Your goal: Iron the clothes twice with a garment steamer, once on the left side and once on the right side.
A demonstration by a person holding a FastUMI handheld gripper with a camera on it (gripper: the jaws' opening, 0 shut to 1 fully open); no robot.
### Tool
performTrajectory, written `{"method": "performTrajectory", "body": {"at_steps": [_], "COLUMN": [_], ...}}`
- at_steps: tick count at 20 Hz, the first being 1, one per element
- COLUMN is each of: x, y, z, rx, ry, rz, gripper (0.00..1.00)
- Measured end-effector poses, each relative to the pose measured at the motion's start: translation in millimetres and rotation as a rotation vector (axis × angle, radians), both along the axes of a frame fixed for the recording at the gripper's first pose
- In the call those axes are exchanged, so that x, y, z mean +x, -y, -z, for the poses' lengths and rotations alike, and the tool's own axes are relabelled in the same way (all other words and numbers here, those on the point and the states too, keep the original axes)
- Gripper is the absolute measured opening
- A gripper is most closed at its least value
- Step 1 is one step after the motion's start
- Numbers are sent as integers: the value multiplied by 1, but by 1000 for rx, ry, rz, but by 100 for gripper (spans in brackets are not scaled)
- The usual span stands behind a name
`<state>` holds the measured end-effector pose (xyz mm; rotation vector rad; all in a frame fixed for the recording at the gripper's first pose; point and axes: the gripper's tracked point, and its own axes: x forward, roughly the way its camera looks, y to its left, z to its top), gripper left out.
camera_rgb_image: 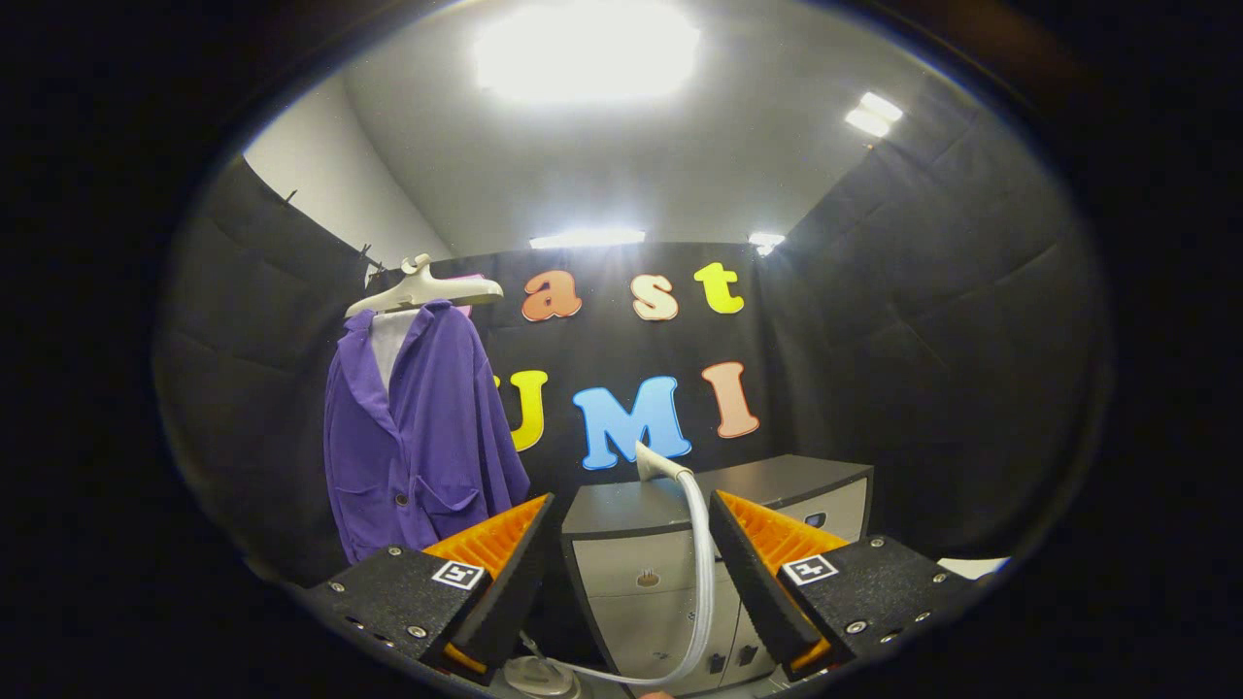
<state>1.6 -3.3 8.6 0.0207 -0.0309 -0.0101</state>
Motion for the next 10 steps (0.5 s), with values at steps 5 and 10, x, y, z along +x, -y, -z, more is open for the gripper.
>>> {"method": "performTrajectory", "body": {"at_steps": [5, 10], "x": [-1, -2], "y": [-2, 1], "z": [-3, 2], "rx": [11, 26], "ry": [8, -10], "rz": [-7, -1], "gripper": [95, 95]}}
